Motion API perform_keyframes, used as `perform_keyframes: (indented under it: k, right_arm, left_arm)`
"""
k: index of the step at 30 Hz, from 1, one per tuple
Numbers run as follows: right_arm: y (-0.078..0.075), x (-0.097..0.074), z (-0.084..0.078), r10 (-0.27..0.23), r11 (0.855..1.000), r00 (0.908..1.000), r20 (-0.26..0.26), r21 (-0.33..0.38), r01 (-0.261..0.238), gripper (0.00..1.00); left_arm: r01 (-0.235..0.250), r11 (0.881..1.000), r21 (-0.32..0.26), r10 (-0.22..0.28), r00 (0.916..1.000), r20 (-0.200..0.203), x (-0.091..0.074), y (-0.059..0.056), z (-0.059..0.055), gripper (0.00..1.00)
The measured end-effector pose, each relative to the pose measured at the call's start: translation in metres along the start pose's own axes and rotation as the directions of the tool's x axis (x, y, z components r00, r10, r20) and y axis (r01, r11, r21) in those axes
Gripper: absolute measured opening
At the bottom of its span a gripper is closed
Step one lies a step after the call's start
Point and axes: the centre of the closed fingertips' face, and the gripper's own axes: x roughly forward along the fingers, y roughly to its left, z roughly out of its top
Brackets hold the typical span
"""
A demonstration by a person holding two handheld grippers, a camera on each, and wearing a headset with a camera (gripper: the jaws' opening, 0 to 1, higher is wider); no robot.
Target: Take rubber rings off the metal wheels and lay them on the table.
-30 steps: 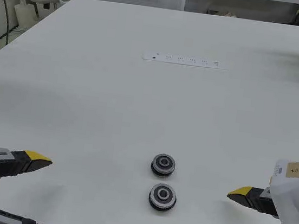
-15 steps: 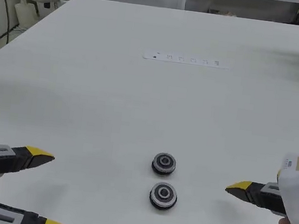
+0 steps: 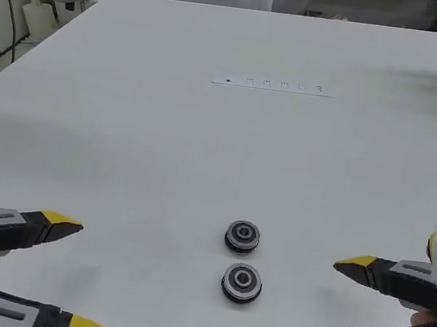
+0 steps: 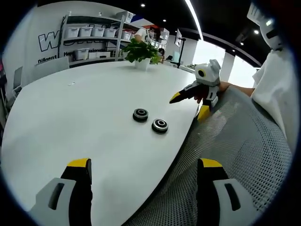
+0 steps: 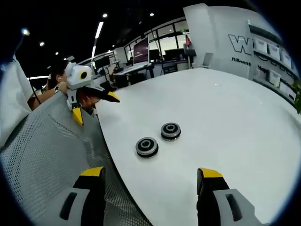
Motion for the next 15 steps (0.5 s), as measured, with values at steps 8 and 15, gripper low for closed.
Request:
perform_keyframes:
  k: [8,15]
  right_arm:
    - [-0.0016,-0.0001,0.0002,-0.007,1.0,1.0,0.003,0.007,0.007,0.78]
    - [-0.0011,0.0003,-0.0007,-0.008,1.0,1.0,-0.004,0.008,0.008,0.77]
  left_arm:
    - [-0.003,1.0,-0.004,0.003,1.0,0.005,-0.0002,0.0006,0.0007,0.92]
    - [-0.005,1.0,-0.014,0.005,0.9998,0.018,-0.0008,0.001,0.0028,0.91]
